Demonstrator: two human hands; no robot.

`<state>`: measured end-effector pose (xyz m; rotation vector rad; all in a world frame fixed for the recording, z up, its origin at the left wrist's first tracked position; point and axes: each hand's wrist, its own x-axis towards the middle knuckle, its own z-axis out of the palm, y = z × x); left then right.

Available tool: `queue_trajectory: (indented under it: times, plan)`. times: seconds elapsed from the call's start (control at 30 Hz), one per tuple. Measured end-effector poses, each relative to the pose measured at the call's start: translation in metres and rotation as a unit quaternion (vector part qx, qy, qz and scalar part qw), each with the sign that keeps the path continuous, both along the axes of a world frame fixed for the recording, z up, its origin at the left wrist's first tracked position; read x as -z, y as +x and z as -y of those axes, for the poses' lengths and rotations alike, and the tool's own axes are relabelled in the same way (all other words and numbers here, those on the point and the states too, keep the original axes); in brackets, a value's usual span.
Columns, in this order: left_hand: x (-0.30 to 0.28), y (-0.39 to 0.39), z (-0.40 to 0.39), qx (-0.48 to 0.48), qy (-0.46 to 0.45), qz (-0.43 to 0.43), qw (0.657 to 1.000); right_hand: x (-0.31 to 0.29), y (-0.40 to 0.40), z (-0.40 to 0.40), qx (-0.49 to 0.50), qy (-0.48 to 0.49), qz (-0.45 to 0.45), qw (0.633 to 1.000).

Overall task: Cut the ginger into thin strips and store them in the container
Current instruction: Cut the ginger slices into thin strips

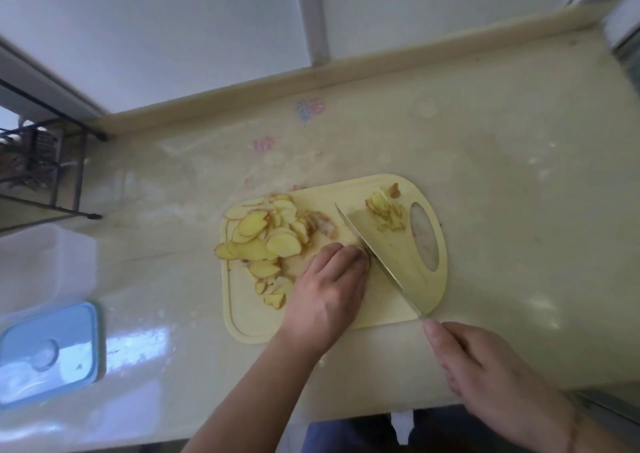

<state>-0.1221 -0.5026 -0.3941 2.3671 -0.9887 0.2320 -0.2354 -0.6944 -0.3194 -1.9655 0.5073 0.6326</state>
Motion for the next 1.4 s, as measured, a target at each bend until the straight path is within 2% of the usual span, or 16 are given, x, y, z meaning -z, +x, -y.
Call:
queue_trajectory:
  times: [0.23, 0.63, 0.8, 1.13, 1.4]
  plan:
    - [0.005, 0.001, 0.002, 0.005, -0.018, -0.020, 1.000, -0.012, -0.004, -0.006, -0.005, -0.061, 0.014, 0.998]
    - [0.012, 0.004, 0.001, 0.000, -0.045, -0.018, 0.999, -0.013, 0.001, -0.005, -0.005, -0.076, 0.017, 0.997]
    - [0.011, 0.003, 0.004, -0.011, -0.059, -0.009, 0.998, -0.002, 0.019, -0.001, -0.012, -0.032, 0.022, 0.999]
    - [0.012, 0.003, 0.003, -0.019, -0.083, -0.026, 0.996, -0.013, 0.003, -0.003, -0.018, -0.090, 0.029, 0.995]
    - [0.009, 0.004, 0.004, -0.007, -0.076, -0.021, 0.997, -0.010, 0.005, -0.005, -0.039, -0.097, 0.050, 0.993]
